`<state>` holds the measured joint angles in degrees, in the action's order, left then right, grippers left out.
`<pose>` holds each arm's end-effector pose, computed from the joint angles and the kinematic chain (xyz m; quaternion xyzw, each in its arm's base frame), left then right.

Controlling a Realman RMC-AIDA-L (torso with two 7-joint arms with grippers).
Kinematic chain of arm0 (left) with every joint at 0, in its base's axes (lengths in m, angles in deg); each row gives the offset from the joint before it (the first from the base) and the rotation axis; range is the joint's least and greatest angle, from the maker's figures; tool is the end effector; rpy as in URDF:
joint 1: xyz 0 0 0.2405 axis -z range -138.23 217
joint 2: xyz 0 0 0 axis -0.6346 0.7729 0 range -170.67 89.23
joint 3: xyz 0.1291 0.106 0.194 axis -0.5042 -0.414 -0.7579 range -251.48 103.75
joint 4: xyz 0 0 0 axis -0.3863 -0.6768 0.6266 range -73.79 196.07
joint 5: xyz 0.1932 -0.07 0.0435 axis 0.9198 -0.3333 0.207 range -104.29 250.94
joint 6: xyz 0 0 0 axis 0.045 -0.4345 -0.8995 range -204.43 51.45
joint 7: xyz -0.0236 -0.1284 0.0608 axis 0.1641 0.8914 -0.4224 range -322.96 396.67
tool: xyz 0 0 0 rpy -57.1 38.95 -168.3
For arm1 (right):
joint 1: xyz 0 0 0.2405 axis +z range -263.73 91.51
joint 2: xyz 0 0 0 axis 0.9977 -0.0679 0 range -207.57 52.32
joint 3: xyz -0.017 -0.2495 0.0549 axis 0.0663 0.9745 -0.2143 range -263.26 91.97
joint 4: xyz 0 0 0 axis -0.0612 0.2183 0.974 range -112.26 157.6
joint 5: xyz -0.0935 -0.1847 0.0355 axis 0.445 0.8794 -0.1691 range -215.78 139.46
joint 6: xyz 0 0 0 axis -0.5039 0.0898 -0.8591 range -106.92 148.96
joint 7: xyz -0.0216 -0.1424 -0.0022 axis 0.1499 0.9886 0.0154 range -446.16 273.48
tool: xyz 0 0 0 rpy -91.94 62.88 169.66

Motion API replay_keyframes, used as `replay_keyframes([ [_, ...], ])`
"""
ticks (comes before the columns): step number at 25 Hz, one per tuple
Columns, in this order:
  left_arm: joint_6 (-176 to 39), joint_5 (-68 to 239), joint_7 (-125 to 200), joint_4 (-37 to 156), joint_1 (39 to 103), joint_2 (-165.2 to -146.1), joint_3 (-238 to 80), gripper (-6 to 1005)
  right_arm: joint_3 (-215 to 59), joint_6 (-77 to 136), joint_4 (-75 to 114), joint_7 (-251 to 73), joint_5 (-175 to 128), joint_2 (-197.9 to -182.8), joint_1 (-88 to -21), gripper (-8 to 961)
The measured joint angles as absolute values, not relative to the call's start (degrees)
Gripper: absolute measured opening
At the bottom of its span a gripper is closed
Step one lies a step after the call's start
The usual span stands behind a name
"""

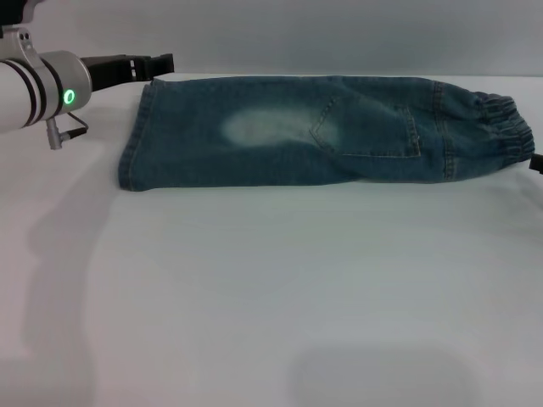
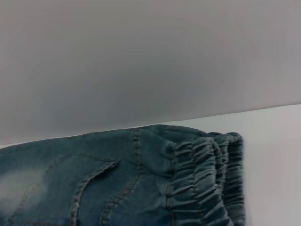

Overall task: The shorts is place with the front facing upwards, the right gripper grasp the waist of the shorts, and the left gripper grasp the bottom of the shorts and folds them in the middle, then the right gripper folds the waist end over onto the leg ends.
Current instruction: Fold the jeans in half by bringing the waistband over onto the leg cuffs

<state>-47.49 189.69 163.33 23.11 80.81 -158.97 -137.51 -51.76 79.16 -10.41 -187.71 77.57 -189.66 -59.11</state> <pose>-0.2389 0.4659 0.0071 -0.7789 -0.4324 -0.1611 0.4247 0.3740 0.3631 0.0726 -0.7687 0.4854 0.1740 0.3785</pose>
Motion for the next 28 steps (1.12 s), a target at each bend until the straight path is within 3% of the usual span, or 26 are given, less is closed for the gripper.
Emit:
replay_keyframes([
  [7,-47.50,188.47,163.33,23.08,80.83,-159.10,-137.87,813,-51.38,75.61,-10.20,-187.12,77.76,-190.13,-57.89,478],
  [18,-47.04,187.46,163.33,23.15,80.78,-159.10,-138.03,813,-50.52,70.30,-10.10,-184.19,78.25,-192.04,-54.94,478],
  [23,-47.03,187.16,163.33,23.17,80.90,-159.20,-138.04,813,-49.01,67.70,-8.52,-183.35,78.69,-192.34,-53.32,588],
  [28,-47.08,185.70,163.33,23.05,80.80,-159.12,-139.06,813,-46.13,65.32,-6.90,-183.24,78.74,-192.30,-52.29,585],
])
